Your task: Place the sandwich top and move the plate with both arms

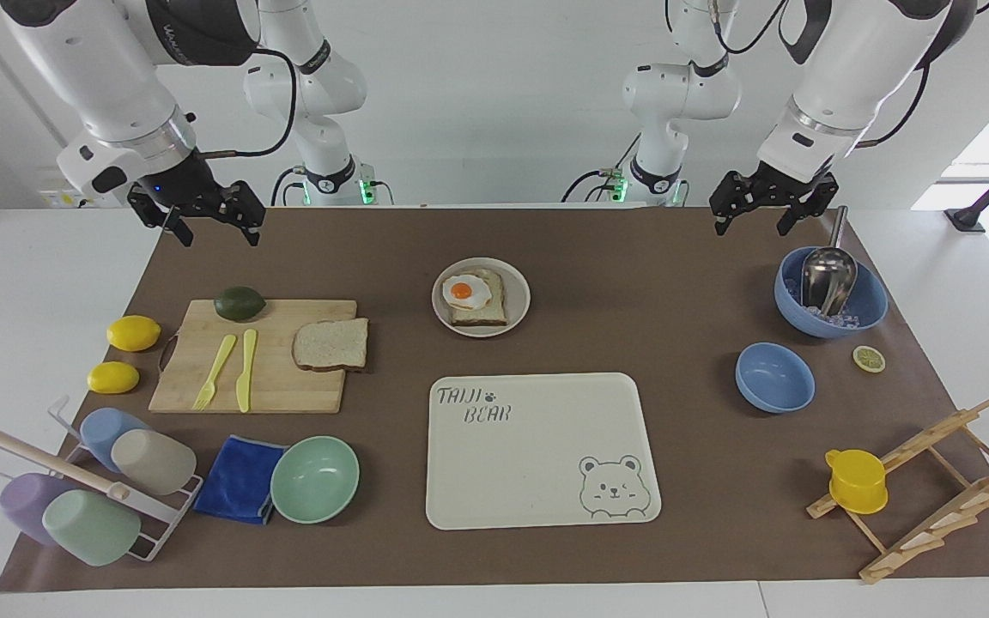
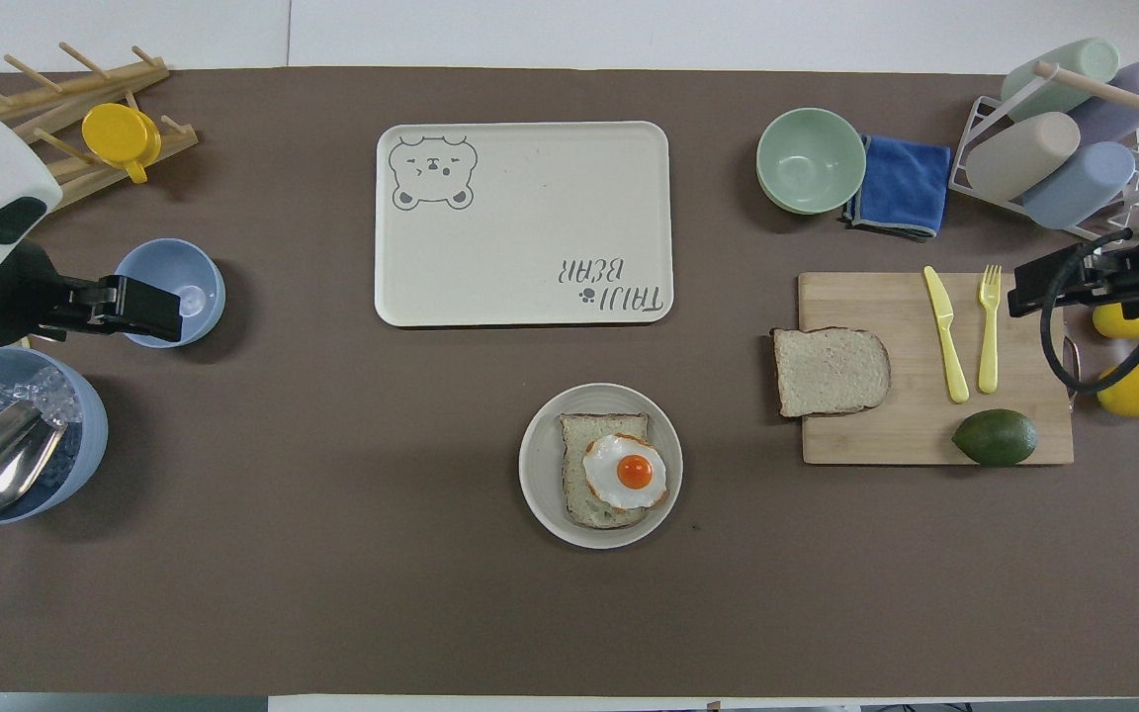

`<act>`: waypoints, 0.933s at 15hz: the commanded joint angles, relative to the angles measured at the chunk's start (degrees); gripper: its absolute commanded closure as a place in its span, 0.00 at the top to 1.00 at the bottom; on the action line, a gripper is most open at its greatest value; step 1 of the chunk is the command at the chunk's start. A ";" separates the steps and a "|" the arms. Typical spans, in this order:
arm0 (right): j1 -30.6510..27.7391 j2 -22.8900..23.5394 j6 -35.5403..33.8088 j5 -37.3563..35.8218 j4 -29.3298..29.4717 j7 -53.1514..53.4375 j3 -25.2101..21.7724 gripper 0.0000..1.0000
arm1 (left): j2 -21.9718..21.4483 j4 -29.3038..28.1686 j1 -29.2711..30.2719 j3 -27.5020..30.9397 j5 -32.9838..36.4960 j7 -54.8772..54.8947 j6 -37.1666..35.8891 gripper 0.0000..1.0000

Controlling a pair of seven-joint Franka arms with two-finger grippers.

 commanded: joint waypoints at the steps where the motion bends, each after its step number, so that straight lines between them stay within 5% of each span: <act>1: -0.36 -0.10 0.71 0.34 -0.23 -0.82 0.27 1.00 | -1.59 -2.38 0.64 -0.14 -0.42 -0.04 2.61 1.00; 14: -1.15 -1.95 -1.13 -0.89 -1.37 -1.60 0.19 1.00 | -1.67 -2.74 -0.06 -0.23 -0.42 -0.04 2.62 1.00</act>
